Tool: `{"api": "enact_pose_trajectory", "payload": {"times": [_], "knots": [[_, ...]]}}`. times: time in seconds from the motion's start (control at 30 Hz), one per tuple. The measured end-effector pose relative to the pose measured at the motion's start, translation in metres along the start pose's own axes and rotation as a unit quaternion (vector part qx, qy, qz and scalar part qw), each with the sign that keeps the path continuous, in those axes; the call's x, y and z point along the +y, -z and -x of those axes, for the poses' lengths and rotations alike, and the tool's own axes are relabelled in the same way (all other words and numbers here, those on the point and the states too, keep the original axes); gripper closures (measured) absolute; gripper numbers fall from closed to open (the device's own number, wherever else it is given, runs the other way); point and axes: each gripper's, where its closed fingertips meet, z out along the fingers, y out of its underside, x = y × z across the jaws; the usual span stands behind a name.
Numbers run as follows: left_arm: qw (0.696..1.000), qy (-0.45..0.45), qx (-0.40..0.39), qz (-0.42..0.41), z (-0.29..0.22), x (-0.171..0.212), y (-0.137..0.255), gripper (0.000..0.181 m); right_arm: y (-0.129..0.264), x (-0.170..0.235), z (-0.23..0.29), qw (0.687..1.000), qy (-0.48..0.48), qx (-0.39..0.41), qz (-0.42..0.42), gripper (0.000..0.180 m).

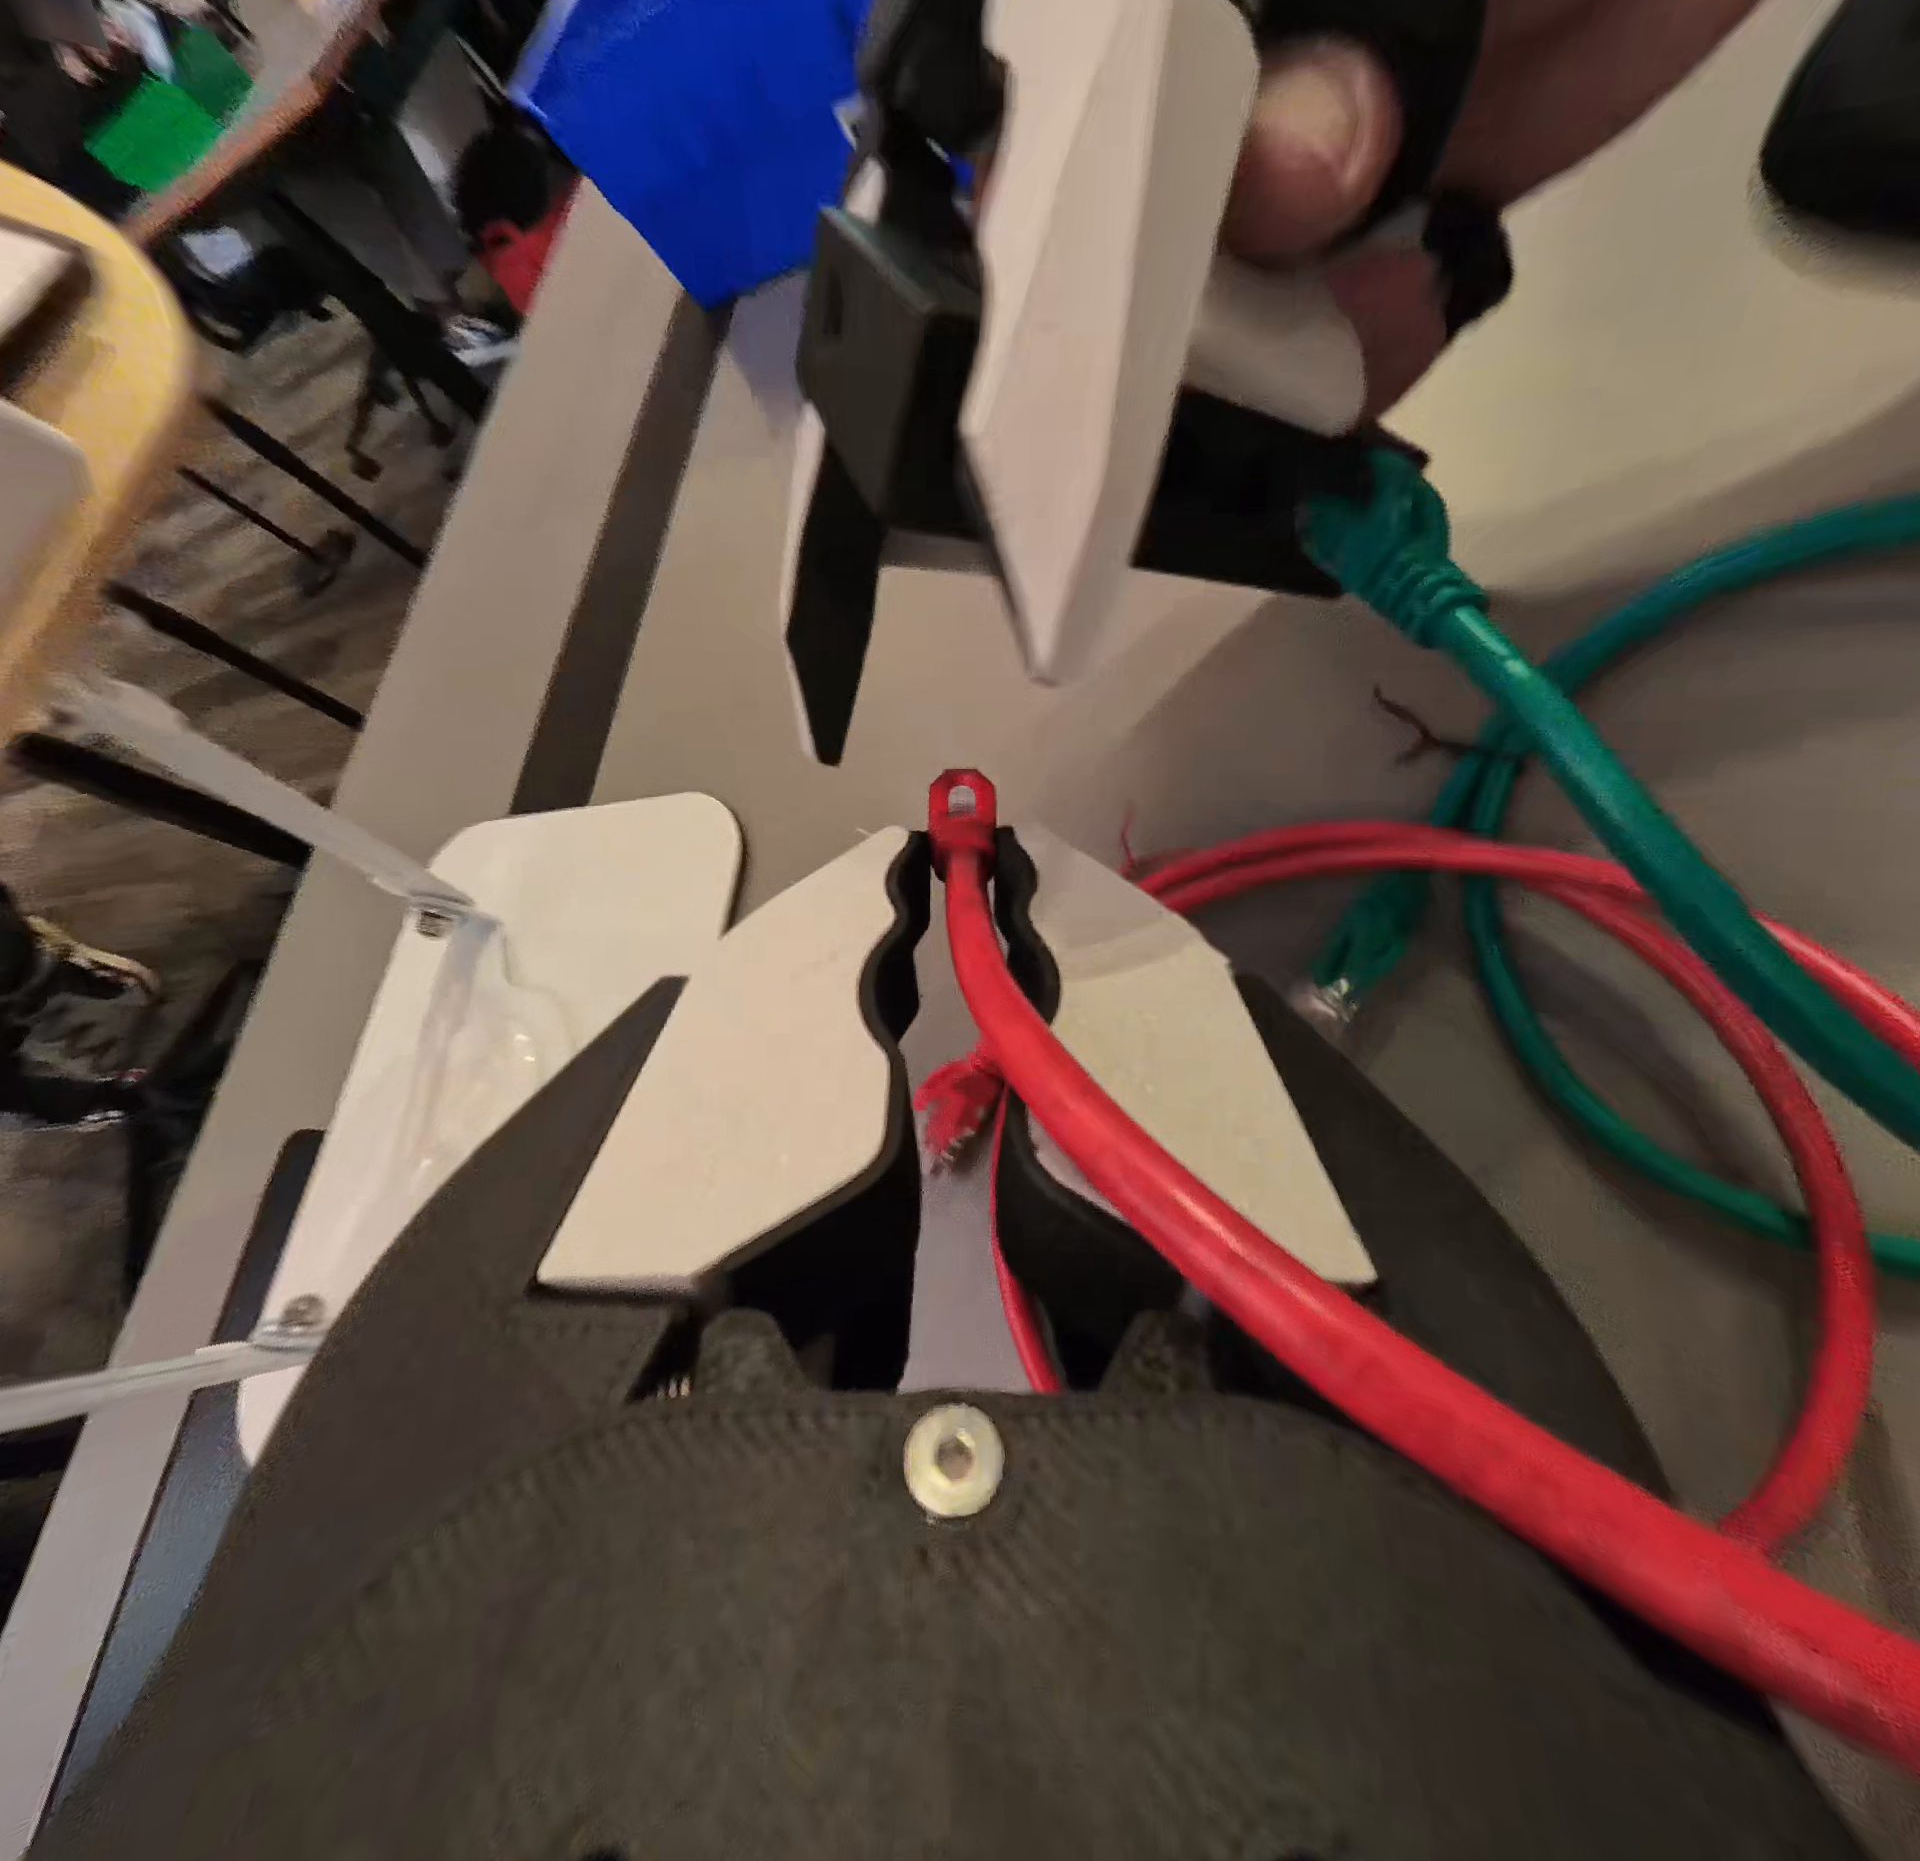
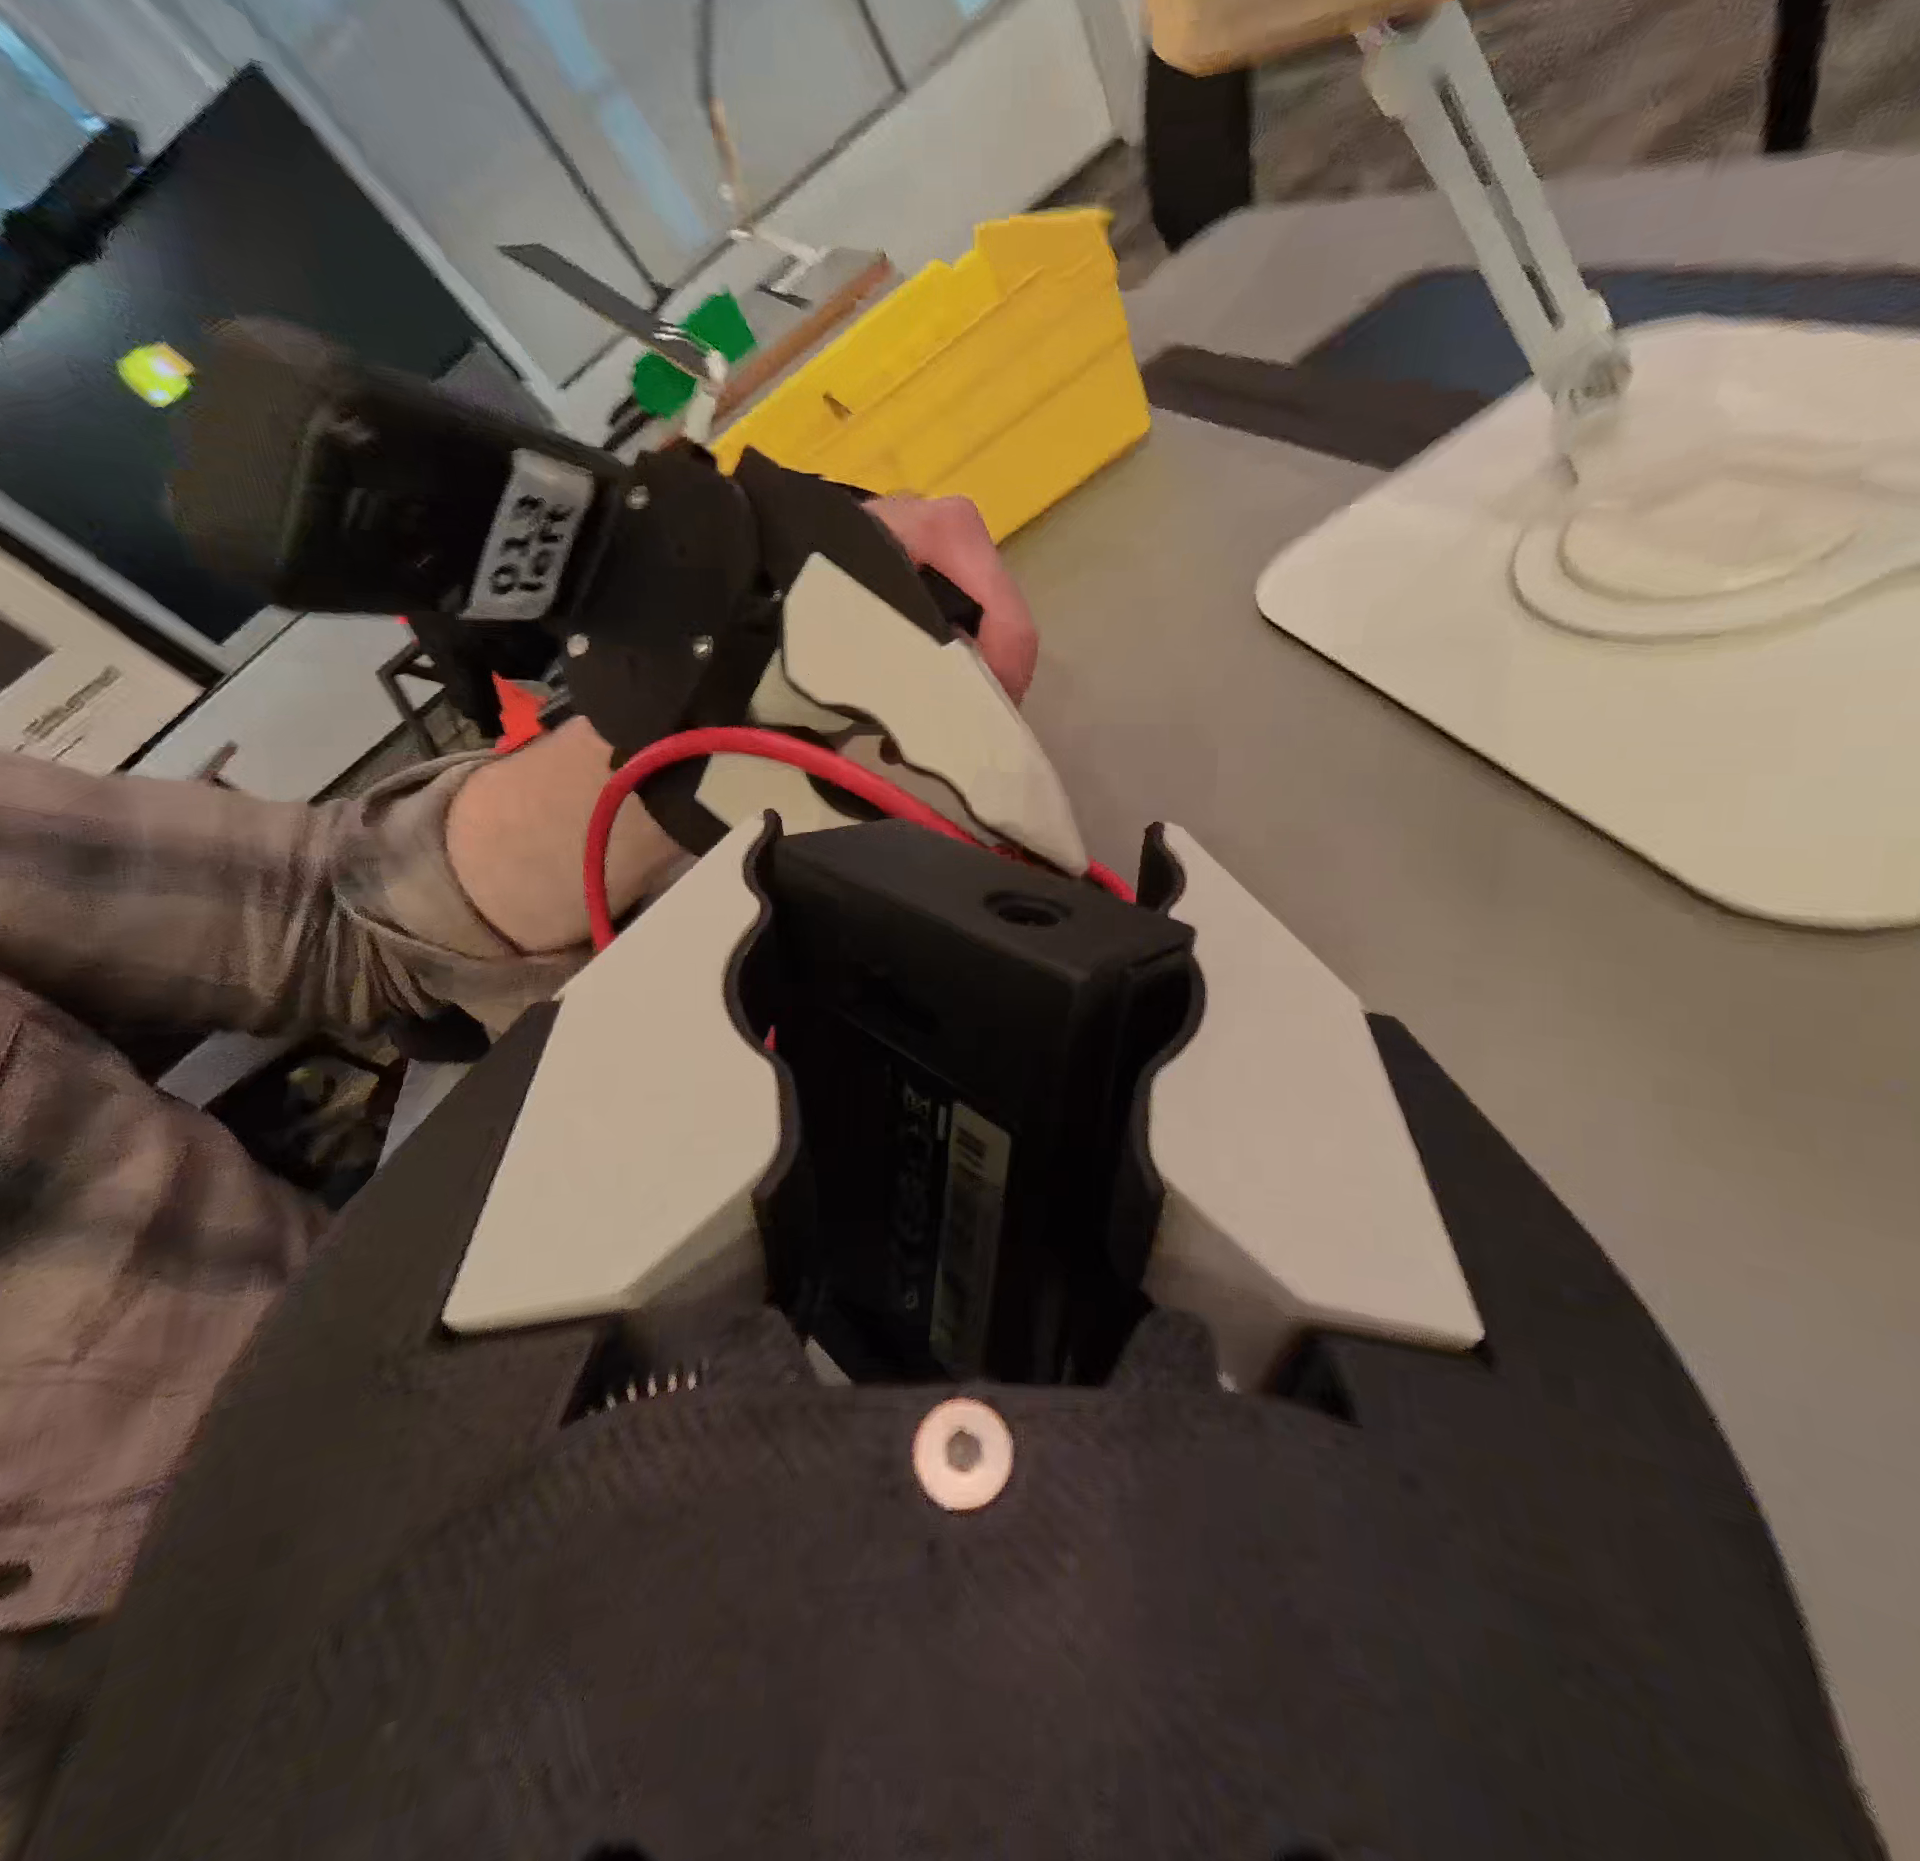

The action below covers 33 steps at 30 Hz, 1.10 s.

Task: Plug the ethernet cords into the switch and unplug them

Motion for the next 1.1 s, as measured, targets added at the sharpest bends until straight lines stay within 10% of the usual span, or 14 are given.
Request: {"api": "enact_pose_trajectory", "payload": {"times": [0.33,0.6,1.1], "knots": [[0.980,-0.156,-0.119,0.029,0.026,-0.013,0.039,0.169,-0.002,0.026,-0.027,0.993,-0.095,0.026,0.066,0.113],[0.985,-0.152,-0.018,0.078,-0.012,0.010,0.010,0.169,-0.015,0.065,-0.028,0.982,0.000,0.041,0.185,0.106],[0.985,-0.152,0.006,0.075,-0.029,0.012,-0.006,0.169,0.024,0.080,-0.014,0.951,0.222,0.035,0.213,0.040]]}}
